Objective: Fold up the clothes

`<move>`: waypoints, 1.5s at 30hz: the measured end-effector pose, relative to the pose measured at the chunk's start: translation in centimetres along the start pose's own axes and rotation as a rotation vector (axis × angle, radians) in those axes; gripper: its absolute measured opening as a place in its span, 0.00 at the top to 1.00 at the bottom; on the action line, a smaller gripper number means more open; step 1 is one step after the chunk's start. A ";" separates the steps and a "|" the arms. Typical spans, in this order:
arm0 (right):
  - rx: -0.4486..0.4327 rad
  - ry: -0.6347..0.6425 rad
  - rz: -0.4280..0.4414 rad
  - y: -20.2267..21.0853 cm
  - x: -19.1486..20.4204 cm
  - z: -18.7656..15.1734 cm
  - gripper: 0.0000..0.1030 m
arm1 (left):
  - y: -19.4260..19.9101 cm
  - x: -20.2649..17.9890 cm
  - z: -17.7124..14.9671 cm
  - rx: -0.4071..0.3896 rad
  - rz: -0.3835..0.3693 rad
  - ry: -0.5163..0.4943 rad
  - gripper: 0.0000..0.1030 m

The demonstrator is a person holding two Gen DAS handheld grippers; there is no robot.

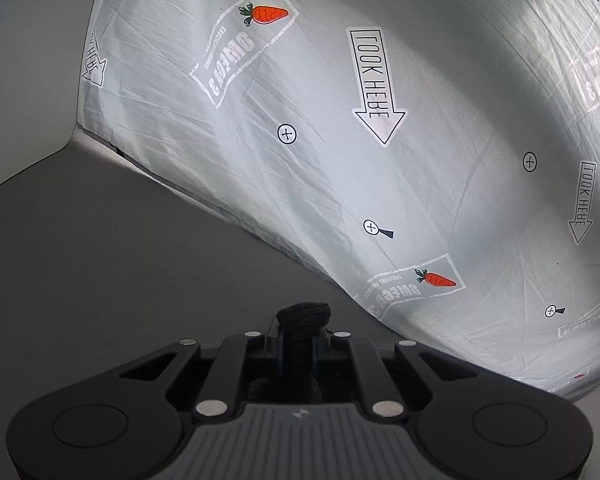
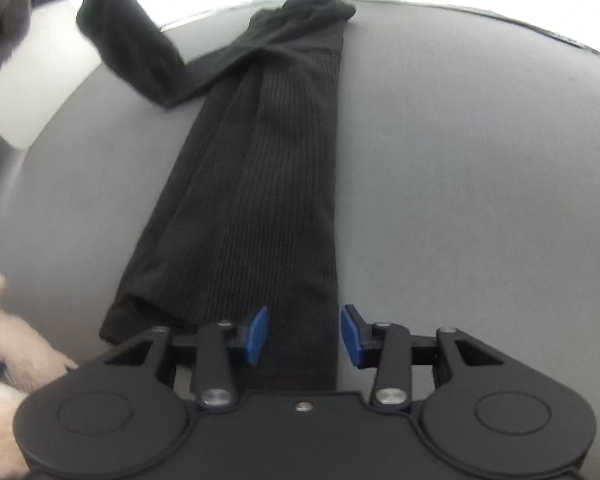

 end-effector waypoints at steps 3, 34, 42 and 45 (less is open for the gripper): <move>-0.078 -0.045 -0.004 0.6 -1.5 4.0 0.44 | -0.3 1.7 0.1 0.005 0.036 0.041 0.89; -0.222 -0.168 0.074 -14.7 -1.4 42.2 0.84 | -0.6 15.6 0.9 0.002 0.219 0.340 0.88; -0.345 -0.226 0.077 -4.1 -4.7 33.3 0.51 | 2.6 6.2 1.0 -0.046 0.114 0.046 0.88; -0.344 -0.233 0.048 -1.3 -5.5 27.5 0.50 | 2.9 -0.6 -0.4 0.004 0.016 -0.120 0.88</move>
Point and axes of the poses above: each gripper's, at about its wrist camera, not at the fingertips, and y roughly against the way its jaws point, x to its left, z to its top, the point moved 5 cm from there along -y, roughly the way its jaws point, and after that the axes turned 14 degrees about x, right-handed, at the moved point
